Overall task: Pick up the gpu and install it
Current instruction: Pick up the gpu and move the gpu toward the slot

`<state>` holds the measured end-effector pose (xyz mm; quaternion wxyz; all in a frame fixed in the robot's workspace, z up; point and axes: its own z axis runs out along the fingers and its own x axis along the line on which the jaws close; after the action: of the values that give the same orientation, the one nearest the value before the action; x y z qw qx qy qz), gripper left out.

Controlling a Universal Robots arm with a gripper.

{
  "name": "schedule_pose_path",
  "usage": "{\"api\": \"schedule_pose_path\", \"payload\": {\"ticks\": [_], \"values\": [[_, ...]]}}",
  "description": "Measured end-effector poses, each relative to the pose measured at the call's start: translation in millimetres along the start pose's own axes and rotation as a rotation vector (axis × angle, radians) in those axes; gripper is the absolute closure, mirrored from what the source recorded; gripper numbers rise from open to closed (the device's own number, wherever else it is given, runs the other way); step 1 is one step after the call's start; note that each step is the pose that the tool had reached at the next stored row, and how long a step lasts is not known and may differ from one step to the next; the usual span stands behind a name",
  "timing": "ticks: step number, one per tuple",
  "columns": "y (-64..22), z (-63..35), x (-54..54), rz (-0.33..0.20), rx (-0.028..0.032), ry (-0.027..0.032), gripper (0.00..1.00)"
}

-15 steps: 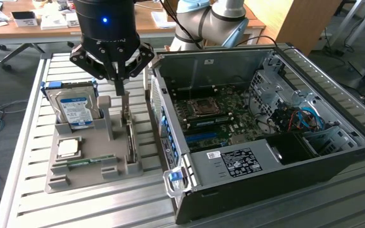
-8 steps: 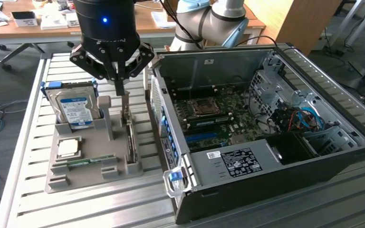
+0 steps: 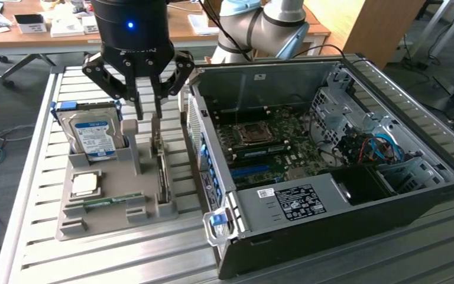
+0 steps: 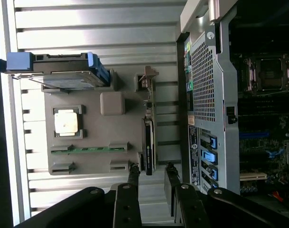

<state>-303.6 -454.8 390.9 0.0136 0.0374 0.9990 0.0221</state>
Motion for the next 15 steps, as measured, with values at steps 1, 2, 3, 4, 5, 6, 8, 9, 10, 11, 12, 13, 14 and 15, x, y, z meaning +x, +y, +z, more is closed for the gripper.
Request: {"api": "schedule_pose_path", "payload": {"ticks": [1,2,3,4,5,6,8,9,10,11,12,13,14,15], "values": [[0.0,0.0,0.0,0.0,-0.0001,-0.0001,0.71],[0.0,0.0,0.0,0.0,-0.0001,0.0,0.64],[0.0,0.0,0.0,0.0,0.0,-0.0001,0.64],[0.0,0.0,0.0,0.0,0.0,-0.0001,0.64],[0.0,0.0,0.0,0.0,-0.0001,-0.0001,0.64],[0.0,0.0,0.0,0.0,0.0,0.0,0.64],[0.0,0.0,0.0,0.0,0.0,-0.0001,0.64],[0.0,0.0,0.0,0.0,0.0,0.0,0.64],[0.0,0.0,0.0,0.0,-0.0001,0.0,0.64],[0.0,0.2,0.0,0.0,0.0,0.0,0.64],[0.0,0.6,0.0,0.0,0.0,-0.0001,0.64],[-0.1,1.0,0.0,0.0,0.0,0.0,0.64],[-0.1,1.5,0.0,0.0,0.0,0.0,0.64],[-0.1,1.7,0.0,0.0,0.0,0.0,0.64]]}}
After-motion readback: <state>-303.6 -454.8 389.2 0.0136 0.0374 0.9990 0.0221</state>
